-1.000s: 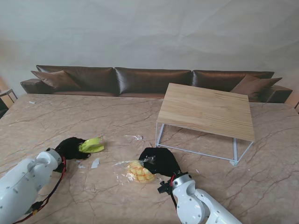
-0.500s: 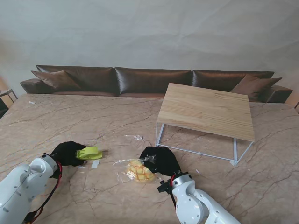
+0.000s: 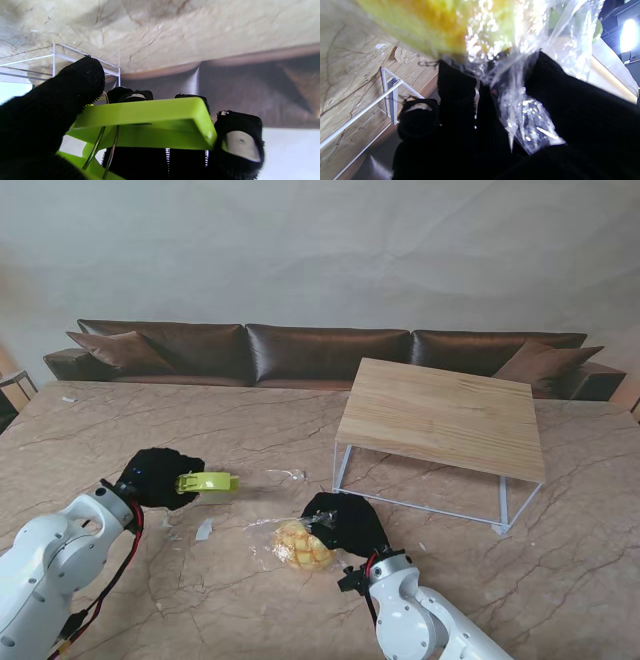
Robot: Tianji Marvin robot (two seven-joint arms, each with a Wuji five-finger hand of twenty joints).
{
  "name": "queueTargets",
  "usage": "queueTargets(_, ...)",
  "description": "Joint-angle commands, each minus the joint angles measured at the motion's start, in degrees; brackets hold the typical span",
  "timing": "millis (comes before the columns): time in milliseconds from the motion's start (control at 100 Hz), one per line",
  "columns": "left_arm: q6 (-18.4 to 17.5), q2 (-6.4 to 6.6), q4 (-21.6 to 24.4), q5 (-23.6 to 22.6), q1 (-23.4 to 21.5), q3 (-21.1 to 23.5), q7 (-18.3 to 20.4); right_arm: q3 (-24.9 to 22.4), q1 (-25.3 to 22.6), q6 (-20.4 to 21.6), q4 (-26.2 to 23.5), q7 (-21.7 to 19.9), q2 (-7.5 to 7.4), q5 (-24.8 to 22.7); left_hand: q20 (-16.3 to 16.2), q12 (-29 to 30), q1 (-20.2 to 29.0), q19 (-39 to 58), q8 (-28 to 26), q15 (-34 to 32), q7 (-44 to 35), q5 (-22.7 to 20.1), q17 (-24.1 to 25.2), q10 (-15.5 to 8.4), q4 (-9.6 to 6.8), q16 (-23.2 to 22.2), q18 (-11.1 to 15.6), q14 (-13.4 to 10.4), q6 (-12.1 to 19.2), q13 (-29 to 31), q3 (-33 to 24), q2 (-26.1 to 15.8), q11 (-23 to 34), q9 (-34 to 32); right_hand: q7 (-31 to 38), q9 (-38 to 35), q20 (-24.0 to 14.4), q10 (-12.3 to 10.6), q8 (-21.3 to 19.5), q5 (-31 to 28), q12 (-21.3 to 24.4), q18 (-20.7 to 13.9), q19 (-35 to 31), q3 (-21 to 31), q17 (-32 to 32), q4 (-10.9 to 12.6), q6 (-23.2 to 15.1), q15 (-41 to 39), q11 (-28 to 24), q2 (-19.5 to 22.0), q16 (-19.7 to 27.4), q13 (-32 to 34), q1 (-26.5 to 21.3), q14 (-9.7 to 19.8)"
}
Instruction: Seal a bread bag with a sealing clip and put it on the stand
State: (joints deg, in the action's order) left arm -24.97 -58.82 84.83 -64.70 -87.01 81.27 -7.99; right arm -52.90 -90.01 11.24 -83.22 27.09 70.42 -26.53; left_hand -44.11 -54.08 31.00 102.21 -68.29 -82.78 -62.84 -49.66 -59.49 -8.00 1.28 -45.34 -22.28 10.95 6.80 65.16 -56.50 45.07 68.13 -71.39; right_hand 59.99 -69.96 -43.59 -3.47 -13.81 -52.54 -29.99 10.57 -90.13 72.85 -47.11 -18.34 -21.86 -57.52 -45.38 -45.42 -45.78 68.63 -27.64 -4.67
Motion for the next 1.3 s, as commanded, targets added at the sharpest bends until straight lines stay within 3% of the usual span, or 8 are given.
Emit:
queueTargets(0,-0.9,-0.30,2.2,-0.7,0.3,-0.5,-0.7,0.0,-0.5,-0.2,0.0,0.2,0.44,0.5,-1.1,-5.6,8.6,6.0,-6.4,-18.7,-28.3,-11.3,-1.7,-6.2,-0.54,-5.1,-1.1,-4.8,9.0,7.6,-6.9,-1.1,16.9,-5.2,0.6,-2.3,0.2,1.0,0.6,-1.0,0.4,-1.0,-2.5,1.0,-0.8,-0.1,-1.3,-1.0,-1.1,0.4,-0.2,2.3,-2.0,0.3)
queueTargets(660,-5.4,1.58,7.7,-12.6,2.9,-7.1,-4.5,-0.8,-0.5,-0.3,-0.5,0.3,0.98,3.3,-0.9,-5.8,7.8,5.1,-7.2,-18.5,-27.9,-11.4,-1.6,-6.8,-0.03,-5.1,-1.1,-4.8,10.1,7.6,-7.6,-0.6,16.8,-5.2,0.8,-2.6,0.4,2.2,0.3,-1.5,-1.0,-0.7,-2.8,1.2,-1.8,0.0,0.6,-3.2,-2.6,0.4,-1.5,3.1,-2.7,-0.4)
queueTargets(830,-3.4,2.03,8.2,-15.8,3.3,-8.7,-6.4,-0.9,-0.7,0.5,-0.6,-0.3,0.86,3.7,-0.8,-5.9,7.6,4.8,-7.4,-18.3,-27.7,-11.3,-1.6,-7.1,-0.06,-5.0,-1.0,-5.0,10.4,7.6,-7.6,-0.7,16.7,-5.2,0.7,-2.9,0.4,2.6,0.3,-1.7,-1.6,-0.5,-2.7,1.1,-2.1,0.0,1.4,-4.0,-3.1,0.6,-2.1,3.5,-2.7,-0.7)
queueTargets(1020,-0.1,2.45,9.2,-19.0,3.5,-10.5,-5.9,-1.2,-1.2,0.5,-1.8,0.2,1.03,4.2,-0.5,-6.1,7.3,4.6,-7.7,-17.8,-27.4,-11.0,-1.6,-7.6,-0.15,-4.9,-0.4,-5.8,10.9,7.6,-7.5,-0.8,16.5,-5.1,0.6,-4.0,0.6,3.1,0.8,-2.3,-1.9,-0.2,-2.7,2.0,-3.2,-0.3,3.1,-4.4,-3.3,0.6,-2.6,4.7,-2.3,-0.9)
queueTargets(1290,0.8,3.14,9.0,-22.0,5.0,-13.1,-5.7,-0.8,-0.4,0.7,-1.9,0.1,1.31,5.1,0.0,-6.3,7.2,4.4,-8.2,-17.6,-27.2,-10.8,-1.6,-7.6,-0.30,-5.0,0.1,-6.0,11.5,7.6,-7.1,-1.0,16.4,-5.1,0.5,-4.8,0.9,3.2,1.4,-2.4,-1.7,0.1,-2.6,3.2,-4.4,-0.5,3.7,-4.8,-3.3,-0.5,-2.9,5.8,-2.1,-1.1)
